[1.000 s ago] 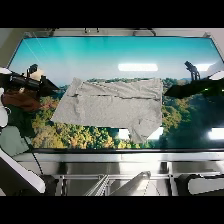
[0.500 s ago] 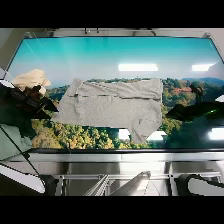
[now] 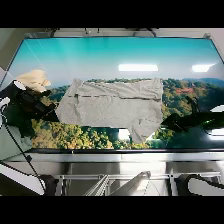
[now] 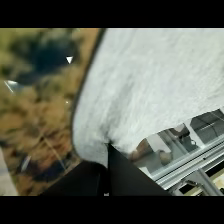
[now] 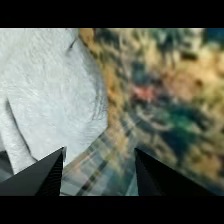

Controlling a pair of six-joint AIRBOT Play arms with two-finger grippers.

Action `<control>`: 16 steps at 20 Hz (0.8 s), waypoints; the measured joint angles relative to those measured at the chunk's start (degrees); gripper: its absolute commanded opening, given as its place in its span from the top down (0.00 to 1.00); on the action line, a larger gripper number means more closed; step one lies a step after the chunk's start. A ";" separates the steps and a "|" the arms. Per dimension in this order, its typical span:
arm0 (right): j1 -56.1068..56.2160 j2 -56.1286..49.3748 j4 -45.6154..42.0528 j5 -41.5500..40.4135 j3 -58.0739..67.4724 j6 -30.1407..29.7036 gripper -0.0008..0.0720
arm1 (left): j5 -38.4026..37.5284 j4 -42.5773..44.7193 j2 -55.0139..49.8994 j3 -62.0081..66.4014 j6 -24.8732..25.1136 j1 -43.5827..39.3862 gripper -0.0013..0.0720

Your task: Fold the shirts.

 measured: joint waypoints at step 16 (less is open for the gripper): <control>4.39 12.02 12.41 -2.67 2.73 -8.61 0.97 | -0.44 -32.30 8.59 -0.11 11.50 3.78 0.96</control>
